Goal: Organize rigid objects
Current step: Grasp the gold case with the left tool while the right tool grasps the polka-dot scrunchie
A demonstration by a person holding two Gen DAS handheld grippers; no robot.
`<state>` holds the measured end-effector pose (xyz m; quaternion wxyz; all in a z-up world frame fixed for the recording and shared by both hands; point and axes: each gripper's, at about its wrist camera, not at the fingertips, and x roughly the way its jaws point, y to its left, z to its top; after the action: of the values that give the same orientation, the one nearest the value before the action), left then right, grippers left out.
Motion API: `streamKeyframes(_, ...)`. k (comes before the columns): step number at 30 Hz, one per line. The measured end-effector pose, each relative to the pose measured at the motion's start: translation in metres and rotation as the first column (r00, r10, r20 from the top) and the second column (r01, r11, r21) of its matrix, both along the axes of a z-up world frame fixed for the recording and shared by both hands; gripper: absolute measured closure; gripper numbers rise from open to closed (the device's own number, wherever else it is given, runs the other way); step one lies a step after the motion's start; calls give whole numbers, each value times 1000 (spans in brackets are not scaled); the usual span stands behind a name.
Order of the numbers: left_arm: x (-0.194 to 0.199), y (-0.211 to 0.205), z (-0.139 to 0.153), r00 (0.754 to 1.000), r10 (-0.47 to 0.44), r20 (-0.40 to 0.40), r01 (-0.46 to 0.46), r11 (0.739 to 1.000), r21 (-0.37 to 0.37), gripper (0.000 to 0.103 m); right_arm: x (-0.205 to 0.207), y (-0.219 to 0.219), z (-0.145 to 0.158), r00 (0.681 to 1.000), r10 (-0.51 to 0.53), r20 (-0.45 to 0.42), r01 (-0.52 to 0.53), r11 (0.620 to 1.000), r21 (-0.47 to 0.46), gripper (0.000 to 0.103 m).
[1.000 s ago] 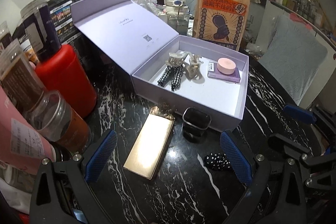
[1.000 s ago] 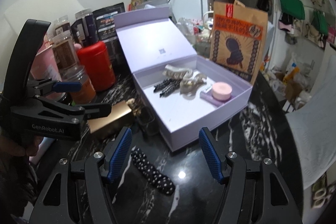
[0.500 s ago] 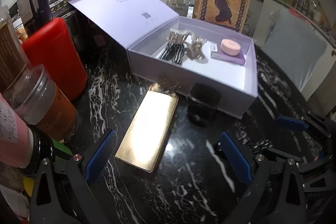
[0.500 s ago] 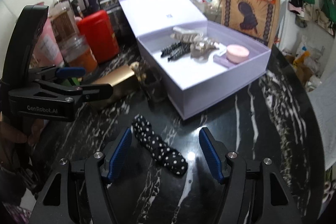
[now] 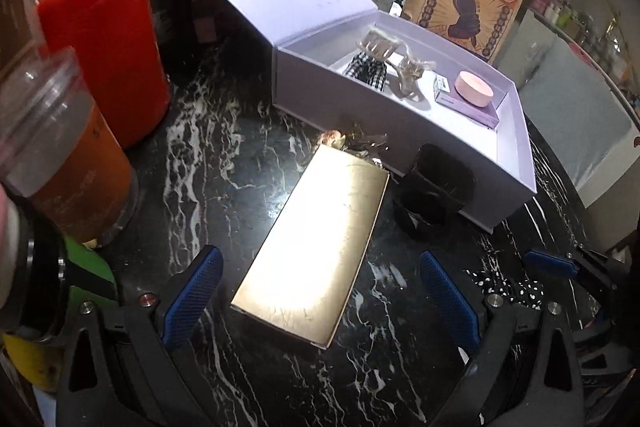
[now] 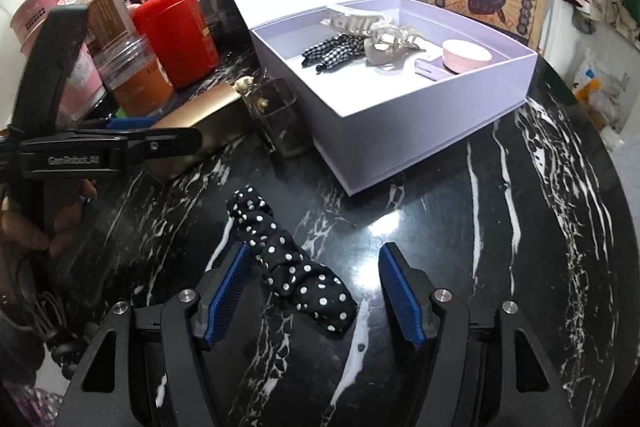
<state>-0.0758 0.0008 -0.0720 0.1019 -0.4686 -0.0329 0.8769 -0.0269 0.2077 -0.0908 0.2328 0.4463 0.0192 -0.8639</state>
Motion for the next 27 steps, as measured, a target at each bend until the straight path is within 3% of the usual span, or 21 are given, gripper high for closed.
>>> streamKeyframes(7, -4, 5, -5, 1000, -12, -23, 12, 1000, -26, 36, 2, -11, 0, 999, 20, -38, -18, 998, 56, 36)
streamKeyframes(10, -1, 6, -4, 999, -20, -44, 18, 999, -35, 54, 8, -18, 0, 997, 32, -71, -23, 992, 125, 47)
streamKeyframes(15, 6, 8, -3, 999, -31, -44, 29, 998, -47, 58, 15, -18, 1, 996, 48, -72, -39, 991, 128, 74)
streamKeyframes(17, 11, 7, -3, 999, -30, -33, 29, 999, -28, 58, 16, -18, 1, 997, 46, -70, -36, 991, 126, 80)
streamKeyframes(24, 34, 11, -1, 998, -63, -8, 63, 998, -4, 59, 21, -11, 3, 999, 3, -54, 3, 995, 101, 81)
streamKeyframes(27, 47, 15, -1, 997, -78, -14, 77, 997, -29, 59, 26, -3, 3, 998, -32, -52, 37, 995, 93, 81)
